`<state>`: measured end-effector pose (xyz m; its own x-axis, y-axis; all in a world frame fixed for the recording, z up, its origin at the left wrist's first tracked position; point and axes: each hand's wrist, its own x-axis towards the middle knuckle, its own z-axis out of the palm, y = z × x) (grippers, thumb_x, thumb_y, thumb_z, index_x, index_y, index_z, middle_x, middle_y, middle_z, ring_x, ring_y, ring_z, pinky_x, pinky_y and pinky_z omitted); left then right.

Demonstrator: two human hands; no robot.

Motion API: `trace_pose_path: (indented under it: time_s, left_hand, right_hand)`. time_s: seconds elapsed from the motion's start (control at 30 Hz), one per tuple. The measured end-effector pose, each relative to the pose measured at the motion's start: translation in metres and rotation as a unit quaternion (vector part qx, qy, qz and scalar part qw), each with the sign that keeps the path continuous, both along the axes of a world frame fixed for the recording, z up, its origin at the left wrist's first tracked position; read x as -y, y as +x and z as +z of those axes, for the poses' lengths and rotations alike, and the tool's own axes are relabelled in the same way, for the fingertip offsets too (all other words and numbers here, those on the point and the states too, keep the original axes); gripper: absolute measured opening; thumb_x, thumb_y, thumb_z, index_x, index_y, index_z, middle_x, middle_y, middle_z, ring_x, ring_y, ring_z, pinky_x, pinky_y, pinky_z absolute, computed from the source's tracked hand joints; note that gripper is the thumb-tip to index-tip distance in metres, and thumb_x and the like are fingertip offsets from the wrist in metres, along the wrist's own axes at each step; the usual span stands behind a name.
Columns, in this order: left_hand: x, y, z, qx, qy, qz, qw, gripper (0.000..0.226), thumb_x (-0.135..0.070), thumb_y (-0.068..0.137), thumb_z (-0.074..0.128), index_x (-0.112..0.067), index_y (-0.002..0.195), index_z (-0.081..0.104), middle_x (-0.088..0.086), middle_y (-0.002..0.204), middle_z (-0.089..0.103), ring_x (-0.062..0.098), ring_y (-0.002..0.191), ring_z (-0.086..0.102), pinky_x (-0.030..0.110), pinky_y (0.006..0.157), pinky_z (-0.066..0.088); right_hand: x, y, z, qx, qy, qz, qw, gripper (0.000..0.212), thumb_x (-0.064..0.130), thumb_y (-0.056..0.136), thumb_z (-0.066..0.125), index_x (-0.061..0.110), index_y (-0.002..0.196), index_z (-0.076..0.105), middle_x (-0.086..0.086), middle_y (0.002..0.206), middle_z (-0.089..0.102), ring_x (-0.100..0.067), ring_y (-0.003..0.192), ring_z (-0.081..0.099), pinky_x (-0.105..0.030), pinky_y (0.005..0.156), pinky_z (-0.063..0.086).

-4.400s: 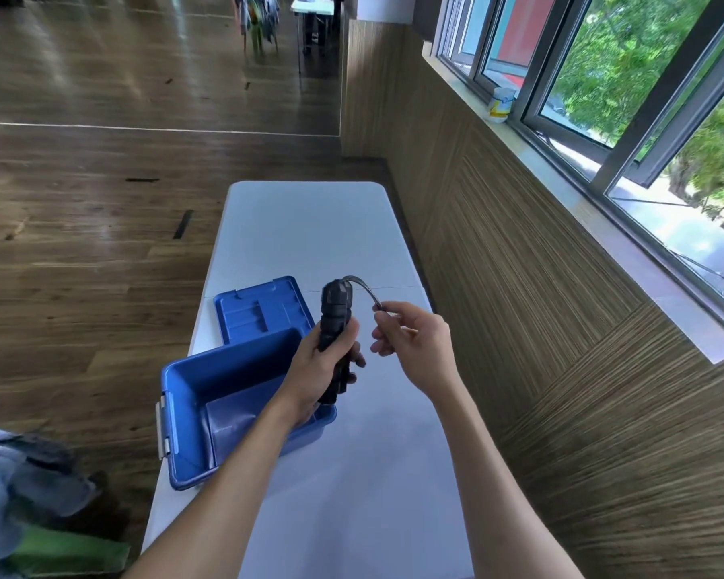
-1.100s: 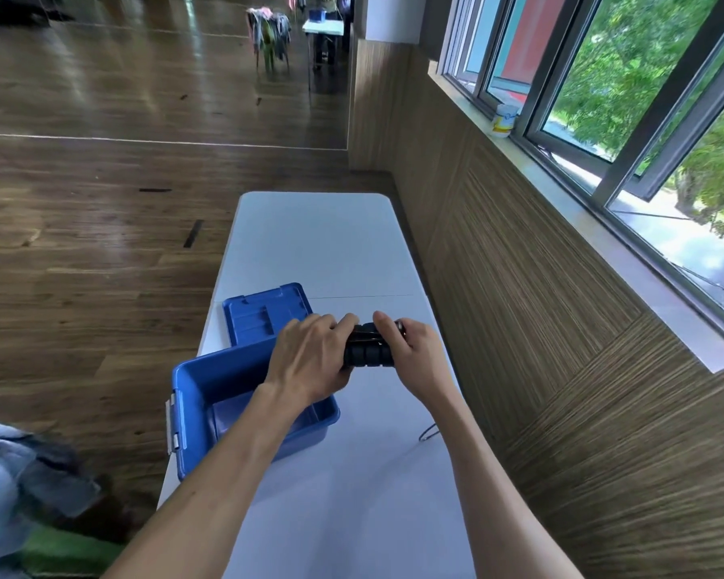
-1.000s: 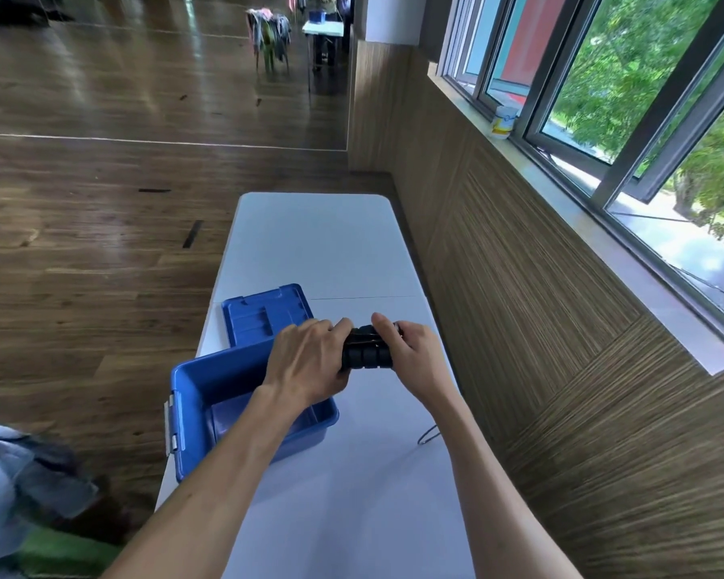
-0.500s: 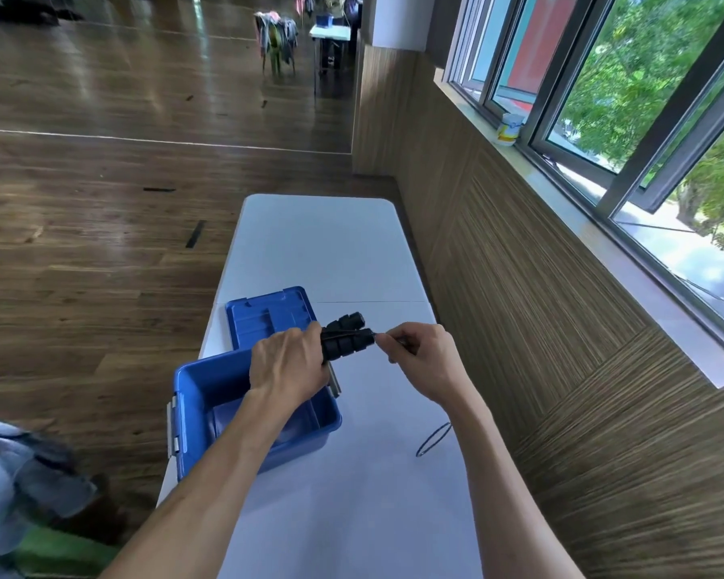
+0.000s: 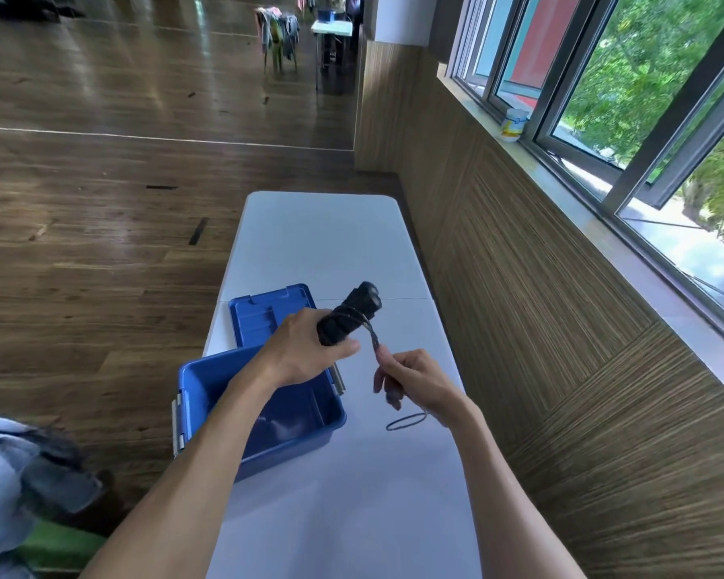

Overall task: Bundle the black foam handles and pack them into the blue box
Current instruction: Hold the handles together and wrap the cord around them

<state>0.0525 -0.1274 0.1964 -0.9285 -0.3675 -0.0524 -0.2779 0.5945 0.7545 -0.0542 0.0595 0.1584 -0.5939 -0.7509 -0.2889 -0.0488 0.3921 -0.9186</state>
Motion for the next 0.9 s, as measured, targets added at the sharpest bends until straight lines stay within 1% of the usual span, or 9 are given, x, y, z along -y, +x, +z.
trace_pose_path:
  time_s: [0.1, 0.2, 0.33, 0.43, 0.53, 0.63, 0.73, 0.8, 0.9]
  left_hand:
    - [-0.003, 0.004, 0.001, 0.045, -0.074, -0.096, 0.992, 0.016, -0.037, 0.082, 0.073, -0.024, 0.086, 0.066, -0.001, 0.075, 0.069, 0.019, 0.073, 0.066, 0.041, 0.068, 0.054]
    - [-0.011, 0.005, -0.005, 0.096, -0.219, -0.144, 0.96, 0.003, -0.032, 0.083, 0.062, -0.03, 0.085, 0.06, -0.009, 0.071, 0.065, 0.015, 0.072, 0.064, 0.033, 0.058, 0.049]
    - [-0.031, 0.004, -0.014, 0.108, -0.373, -0.176, 0.905, 0.011, -0.021, 0.081, 0.056, -0.03, 0.087, 0.057, -0.007, 0.073, 0.06, 0.022, 0.075, 0.062, 0.032, 0.059, 0.033]
    - [-0.047, -0.003, -0.015, 0.139, -0.455, -0.157, 0.865, 0.02, -0.014, 0.083, 0.059, -0.029, 0.095, 0.064, -0.002, 0.078, 0.059, 0.027, 0.077, 0.064, 0.032, 0.064, 0.035]
    - [-0.047, -0.008, -0.017, 0.177, -0.484, -0.111, 0.85, 0.016, -0.012, 0.086, 0.058, -0.022, 0.096, 0.066, 0.0, 0.08, 0.057, 0.026, 0.073, 0.06, 0.032, 0.063, 0.036]
    - [-0.039, -0.008, -0.019, 0.189, -0.483, -0.064, 0.852, 0.016, -0.013, 0.087, 0.057, -0.019, 0.099, 0.066, 0.003, 0.085, 0.06, 0.027, 0.074, 0.059, 0.033, 0.063, 0.038]
    - [-0.026, -0.009, -0.018, 0.199, -0.451, -0.035, 0.869, 0.018, -0.016, 0.087, 0.057, -0.015, 0.104, 0.062, 0.005, 0.096, 0.063, 0.029, 0.086, 0.063, 0.034, 0.067, 0.038]
    - [-0.013, -0.01, -0.015, 0.207, -0.423, -0.006, 0.882, 0.017, -0.017, 0.087, 0.059, -0.016, 0.104, 0.06, 0.004, 0.089, 0.058, 0.028, 0.082, 0.059, 0.035, 0.068, 0.039]
    - [0.001, -0.01, -0.01, 0.198, -0.377, 0.015, 0.905, 0.009, -0.016, 0.084, 0.062, -0.017, 0.091, 0.056, -0.001, 0.075, 0.049, 0.026, 0.074, 0.055, 0.036, 0.067, 0.042]
  right_hand:
    - [-0.002, -0.014, 0.007, -0.075, 0.069, -0.033, 0.994, 0.062, 0.074, 0.065, 0.075, 0.013, 0.055, 0.065, -0.001, 0.05, 0.044, -0.016, 0.049, 0.039, -0.027, 0.051, 0.032]
    - [-0.003, -0.032, 0.024, -0.179, 0.126, -0.033, 0.975, 0.033, 0.032, 0.073, 0.087, 0.01, 0.06, 0.067, -0.003, 0.054, 0.048, -0.016, 0.053, 0.038, -0.028, 0.053, 0.03]
    - [0.005, -0.035, 0.044, -0.239, 0.166, 0.002, 0.957, 0.043, 0.038, 0.054, 0.099, 0.005, 0.066, 0.073, 0.001, 0.057, 0.06, -0.011, 0.051, 0.047, -0.024, 0.045, 0.036]
    - [0.018, -0.026, 0.047, -0.266, 0.173, 0.017, 0.948, 0.03, 0.032, 0.065, 0.095, 0.012, 0.065, 0.073, -0.003, 0.061, 0.067, -0.015, 0.054, 0.055, -0.026, 0.047, 0.041]
    - [0.024, -0.017, 0.047, -0.286, 0.164, 0.005, 0.944, 0.034, 0.025, 0.087, 0.077, -0.004, 0.069, 0.071, -0.013, 0.064, 0.068, -0.02, 0.053, 0.05, -0.026, 0.048, 0.038]
    - [0.023, -0.005, 0.05, -0.275, 0.141, -0.009, 0.951, 0.035, 0.016, 0.094, 0.06, -0.011, 0.073, 0.068, -0.018, 0.07, 0.074, -0.02, 0.052, 0.049, -0.024, 0.045, 0.036]
    - [0.022, 0.014, 0.047, -0.176, 0.061, -0.01, 0.982, 0.033, 0.01, 0.097, 0.055, -0.01, 0.074, 0.07, -0.014, 0.064, 0.072, -0.018, 0.049, 0.064, -0.021, 0.047, 0.051]
    - [0.021, 0.022, 0.035, -0.138, 0.017, -0.013, 0.99, 0.035, 0.015, 0.1, 0.057, -0.008, 0.078, 0.07, -0.01, 0.063, 0.07, -0.02, 0.048, 0.066, -0.028, 0.052, 0.057]
    - [0.017, 0.031, 0.017, -0.109, -0.02, -0.009, 0.994, 0.04, 0.028, 0.104, 0.055, -0.004, 0.083, 0.065, -0.001, 0.059, 0.058, -0.019, 0.043, 0.053, -0.029, 0.048, 0.046]
